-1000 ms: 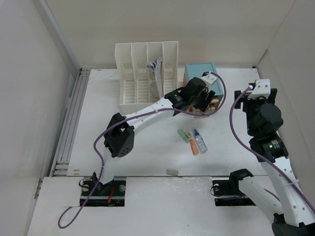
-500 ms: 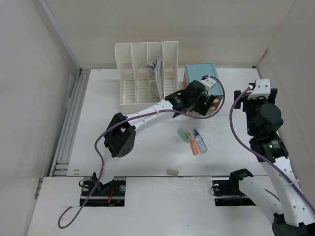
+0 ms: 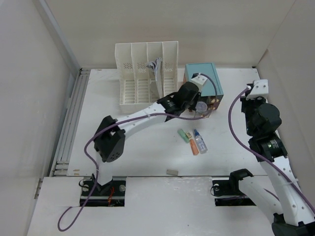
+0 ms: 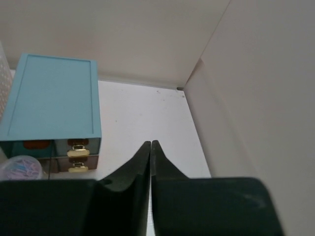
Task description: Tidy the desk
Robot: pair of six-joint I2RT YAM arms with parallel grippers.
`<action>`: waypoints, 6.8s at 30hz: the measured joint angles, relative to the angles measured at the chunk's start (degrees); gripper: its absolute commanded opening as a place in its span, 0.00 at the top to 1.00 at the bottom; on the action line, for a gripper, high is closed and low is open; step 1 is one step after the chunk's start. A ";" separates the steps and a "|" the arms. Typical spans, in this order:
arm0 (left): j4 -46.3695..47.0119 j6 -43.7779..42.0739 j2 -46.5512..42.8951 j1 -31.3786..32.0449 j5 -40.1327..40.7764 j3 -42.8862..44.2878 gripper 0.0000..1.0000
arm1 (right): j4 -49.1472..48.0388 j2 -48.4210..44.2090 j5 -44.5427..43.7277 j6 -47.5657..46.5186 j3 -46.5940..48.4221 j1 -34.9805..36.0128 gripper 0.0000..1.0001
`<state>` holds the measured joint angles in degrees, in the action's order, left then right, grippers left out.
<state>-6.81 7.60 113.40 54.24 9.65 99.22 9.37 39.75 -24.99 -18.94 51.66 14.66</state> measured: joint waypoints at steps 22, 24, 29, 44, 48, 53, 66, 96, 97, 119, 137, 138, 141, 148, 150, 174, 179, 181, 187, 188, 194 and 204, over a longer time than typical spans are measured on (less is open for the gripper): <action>24.79 15.45 -41.92 -2.60 -8.00 -58.40 0.31 | 46.01 45.27 63.34 -44.98 23.69 -0.11 1.00; 25.59 15.85 -42.51 -2.67 -8.59 -60.41 0.27 | 49.05 48.57 64.61 -48.04 24.98 -0.11 1.00; 27.65 16.09 -44.76 -3.30 -9.57 -62.31 0.24 | 51.84 52.41 64.04 -49.79 25.14 -0.11 1.00; 30.93 16.55 -46.47 -4.11 -11.43 -65.11 0.09 | 31.04 51.65 46.12 -31.30 21.99 0.52 1.00; 31.47 16.83 -47.01 -4.11 -11.74 -65.79 0.08 | 25.94 51.93 42.01 -28.26 21.99 0.52 1.00; 31.71 17.16 -47.41 -4.11 -12.24 -66.01 0.08 | 21.90 53.31 38.97 -26.03 22.03 0.52 1.00; 35.50 19.04 -47.56 -4.11 -15.96 -67.98 0.07 | 19.65 47.69 35.39 -21.11 18.93 1.18 0.48; 40.35 21.49 -45.18 -4.11 -20.57 -70.64 0.08 | 6.32 45.33 23.47 13.49 8.63 -5.99 0.24; 40.24 21.49 -45.42 -4.11 -20.57 -70.64 0.08 | 6.27 46.03 23.47 13.68 8.63 -6.01 0.24; 40.17 21.46 -46.53 -4.11 -20.33 -70.64 0.08 | 4.07 52.28 21.59 17.25 11.43 -7.10 0.52; 40.19 21.46 -46.49 -4.11 -20.46 -70.64 0.08 | 9.75 39.65 24.59 15.54 2.51 -7.08 0.74; 40.19 21.46 -46.47 -4.11 -20.55 -70.64 0.08 | 10.51 38.75 24.85 15.26 2.08 -7.08 0.74; 40.17 21.44 -46.40 -4.11 -20.79 -70.64 0.08 | 12.70 36.22 25.31 14.34 0.66 -7.02 0.79; 40.24 21.46 -44.98 -4.00 -21.09 -70.58 0.08 | 17.22 31.63 25.29 12.74 -0.79 -6.29 0.73; 40.22 21.46 -43.89 -3.80 -21.22 -70.44 0.08 | 17.68 31.45 25.27 12.44 -0.79 -6.27 0.54; 28.44 29.97 -25.24 0.00 -10.80 -50.69 0.85 | 15.82 12.92 36.46 0.02 5.29 -4.83 1.00; 22.73 33.86 -24.57 2.64 -4.76 -50.31 1.00 | 17.22 18.29 46.12 -4.02 7.39 -4.59 0.35; 22.08 33.81 -24.59 3.28 -3.85 -50.58 1.00 | 20.87 24.13 51.17 -7.85 10.12 -3.08 0.09; 25.03 29.55 -30.69 7.45 -3.61 -60.70 0.58 | 29.57 33.07 52.87 -15.50 9.03 5.07 0.00; 24.90 29.03 -32.17 9.01 -3.50 -62.51 0.51 | 30.67 32.39 51.91 -16.11 8.37 6.05 0.00; 22.05 27.78 -38.62 19.85 2.03 -65.81 0.30 | 35.15 31.87 44.46 -17.05 9.70 7.91 0.30; 21.46 27.41 -42.45 27.74 9.94 -67.80 0.27 | 40.92 44.02 35.80 -15.69 15.76 8.35 0.23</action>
<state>14.66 35.00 70.96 81.97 19.59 31.42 50.28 83.77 10.81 -34.63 67.42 23.00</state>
